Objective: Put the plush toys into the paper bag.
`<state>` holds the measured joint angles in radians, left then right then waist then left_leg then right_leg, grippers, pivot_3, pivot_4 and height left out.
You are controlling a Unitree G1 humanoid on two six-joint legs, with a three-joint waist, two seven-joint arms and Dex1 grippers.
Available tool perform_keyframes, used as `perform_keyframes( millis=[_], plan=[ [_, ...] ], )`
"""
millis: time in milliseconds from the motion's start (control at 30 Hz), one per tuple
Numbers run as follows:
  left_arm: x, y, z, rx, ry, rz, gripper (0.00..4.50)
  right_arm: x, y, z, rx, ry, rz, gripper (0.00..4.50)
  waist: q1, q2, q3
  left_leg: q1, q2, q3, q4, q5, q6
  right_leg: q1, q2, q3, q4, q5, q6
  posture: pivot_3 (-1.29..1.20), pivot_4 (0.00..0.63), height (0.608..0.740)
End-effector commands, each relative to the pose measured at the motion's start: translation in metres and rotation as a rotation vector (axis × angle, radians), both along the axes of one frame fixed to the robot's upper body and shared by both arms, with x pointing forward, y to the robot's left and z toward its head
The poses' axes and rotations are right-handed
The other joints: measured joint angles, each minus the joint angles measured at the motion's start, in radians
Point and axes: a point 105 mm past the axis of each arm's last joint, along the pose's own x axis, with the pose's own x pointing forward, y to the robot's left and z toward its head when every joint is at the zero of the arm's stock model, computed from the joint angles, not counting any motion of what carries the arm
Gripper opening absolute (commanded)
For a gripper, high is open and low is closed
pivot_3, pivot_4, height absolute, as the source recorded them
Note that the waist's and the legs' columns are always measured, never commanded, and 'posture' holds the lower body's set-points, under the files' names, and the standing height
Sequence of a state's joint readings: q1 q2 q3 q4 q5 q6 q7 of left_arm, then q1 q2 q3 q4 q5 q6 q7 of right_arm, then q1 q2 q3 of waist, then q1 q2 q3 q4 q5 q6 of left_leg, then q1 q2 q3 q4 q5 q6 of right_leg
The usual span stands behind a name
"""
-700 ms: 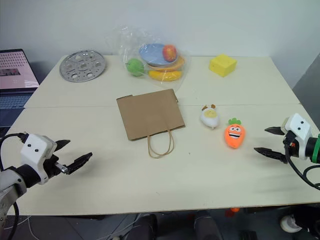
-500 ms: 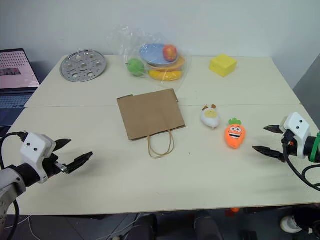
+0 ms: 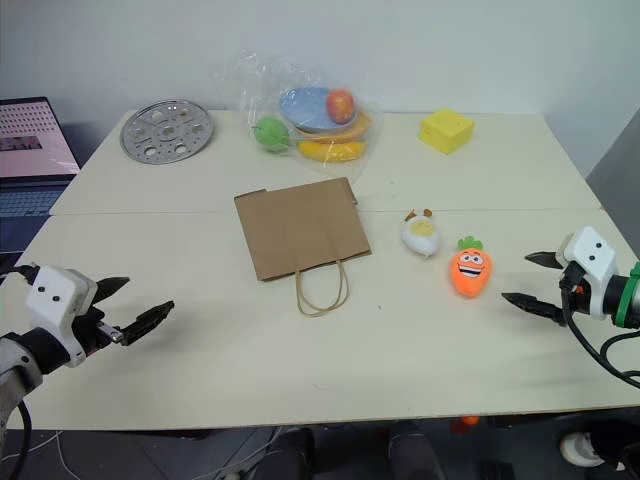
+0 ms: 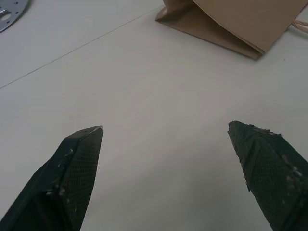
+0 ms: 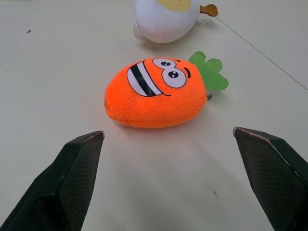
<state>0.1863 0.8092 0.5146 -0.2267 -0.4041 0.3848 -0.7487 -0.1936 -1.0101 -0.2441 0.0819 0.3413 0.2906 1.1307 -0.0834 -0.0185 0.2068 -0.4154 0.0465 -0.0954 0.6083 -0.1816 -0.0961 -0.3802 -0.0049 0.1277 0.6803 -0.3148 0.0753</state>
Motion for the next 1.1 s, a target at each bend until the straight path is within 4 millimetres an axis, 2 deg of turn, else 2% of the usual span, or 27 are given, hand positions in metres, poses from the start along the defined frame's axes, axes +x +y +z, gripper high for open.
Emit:
perform_keyframes(
  millis=[33,533,600,667,733,900,1000,1100],
  plan=[
    [-0.001,0.004,0.009,0.043,-0.041,0.009,4.45,0.002,0.003,0.014,-0.004,-0.055,0.018,4.50,0.000,0.000,0.000,0.000,0.000,0.000,0.000,0.000,0.000,0.000,0.000,0.000,0.000,0.000,0.000,0.00,0.150,0.740],
    [0.000,-0.012,0.009,-0.009,-0.076,-0.081,4.45,0.002,0.002,0.018,-0.020,-0.072,0.021,4.50,0.000,0.000,0.000,0.000,0.000,0.000,0.000,0.000,0.000,0.000,0.000,0.000,0.000,0.000,0.000,0.00,0.150,0.740],
    [-0.001,-0.022,0.006,0.025,-0.063,-0.138,4.45,0.002,0.006,0.020,-0.016,-0.079,0.033,4.50,0.000,0.000,0.000,0.000,0.000,0.000,0.000,0.000,0.000,0.000,0.000,0.000,0.000,0.000,0.000,0.00,0.150,0.740],
    [-0.004,-0.046,0.001,0.096,-0.043,-0.271,4.45,0.001,0.017,0.027,0.004,-0.098,0.068,4.50,0.000,0.000,0.000,0.000,0.000,0.000,0.000,0.000,0.000,0.000,0.000,0.000,0.000,0.000,0.000,0.00,0.150,0.740],
    [-0.006,-0.061,-0.003,0.134,-0.032,-0.360,4.45,-0.001,0.026,0.031,0.010,-0.104,0.101,4.50,0.001,0.000,0.000,0.000,0.000,0.000,0.000,0.000,0.000,0.000,0.000,0.000,0.000,0.000,0.000,0.00,0.150,0.740],
    [-0.003,-0.101,-0.008,0.178,-0.054,-0.556,4.45,-0.019,0.067,0.032,0.006,-0.073,0.271,4.50,0.003,0.000,0.000,0.000,0.000,0.000,0.000,0.000,0.000,0.000,0.000,0.000,0.000,0.000,0.000,0.00,0.150,0.740],
    [-0.003,-0.110,-0.011,0.208,-0.056,-0.616,4.45,-0.025,0.079,0.034,0.012,-0.064,0.313,4.50,0.003,0.000,0.000,0.000,0.000,0.000,0.000,0.000,0.000,0.000,0.000,0.000,0.000,0.001,0.001,0.00,0.150,0.740],
    [0.008,-0.125,-0.021,0.253,-0.079,-0.694,4.45,-0.035,0.108,0.037,0.052,-0.063,0.405,4.50,0.004,0.000,0.000,0.000,0.000,-0.001,0.000,0.000,0.000,0.000,0.000,0.000,0.000,0.001,0.001,0.00,0.150,0.740]
  ],
)
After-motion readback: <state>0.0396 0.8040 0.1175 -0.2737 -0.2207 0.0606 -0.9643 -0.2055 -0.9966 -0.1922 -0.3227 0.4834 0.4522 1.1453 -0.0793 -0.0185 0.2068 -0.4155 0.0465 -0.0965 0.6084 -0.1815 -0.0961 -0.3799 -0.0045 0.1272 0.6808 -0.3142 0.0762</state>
